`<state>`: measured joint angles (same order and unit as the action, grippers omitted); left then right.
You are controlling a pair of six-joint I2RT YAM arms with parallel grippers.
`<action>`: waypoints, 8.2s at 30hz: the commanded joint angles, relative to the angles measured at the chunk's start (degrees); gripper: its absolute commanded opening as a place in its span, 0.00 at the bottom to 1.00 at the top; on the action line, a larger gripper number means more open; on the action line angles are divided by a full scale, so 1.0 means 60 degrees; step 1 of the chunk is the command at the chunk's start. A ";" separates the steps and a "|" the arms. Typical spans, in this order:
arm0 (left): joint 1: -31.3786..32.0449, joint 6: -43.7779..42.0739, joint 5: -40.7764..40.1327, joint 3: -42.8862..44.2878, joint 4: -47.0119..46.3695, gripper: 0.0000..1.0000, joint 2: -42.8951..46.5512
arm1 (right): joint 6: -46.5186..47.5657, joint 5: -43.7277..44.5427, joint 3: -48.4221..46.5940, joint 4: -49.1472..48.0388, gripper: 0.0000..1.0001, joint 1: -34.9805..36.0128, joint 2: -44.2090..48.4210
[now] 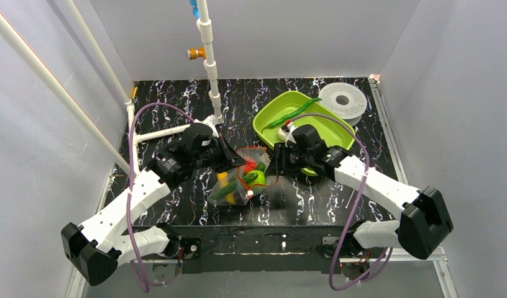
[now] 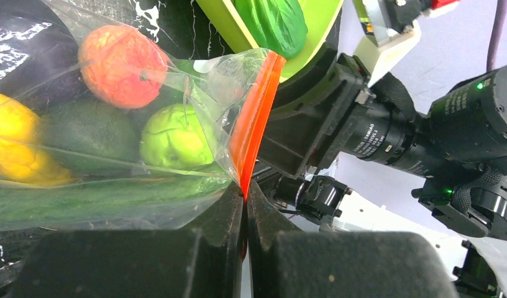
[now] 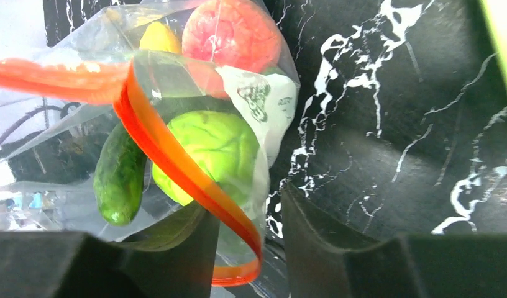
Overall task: Place the food in the zip-top bag and seal the zipper
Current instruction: Adjust the zipper food storage bag at the center of the board, then zip the zipper food storage bag at the center of the board.
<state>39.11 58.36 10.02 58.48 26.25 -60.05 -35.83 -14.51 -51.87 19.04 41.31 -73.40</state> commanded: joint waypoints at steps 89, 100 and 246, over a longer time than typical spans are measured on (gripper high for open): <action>0.0255 0.1944 -0.3067 0.1560 0.2791 0.00 0.0866 | 0.2270 -0.0139 -0.0537 -0.1874 0.98 0.1108 0.2319; 0.0085 0.5360 -0.3813 0.0715 0.2700 0.00 0.2006 | 0.4807 0.3213 0.1335 -0.5548 0.91 0.4602 0.2549; 0.0015 -0.7286 0.4028 0.1247 -0.0651 0.05 -0.0259 | -0.0113 -0.6626 0.1021 -0.8670 0.01 -0.0132 0.0329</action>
<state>39.46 15.60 35.83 66.20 22.57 -63.78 -35.93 -54.13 -44.07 -30.22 40.84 -71.61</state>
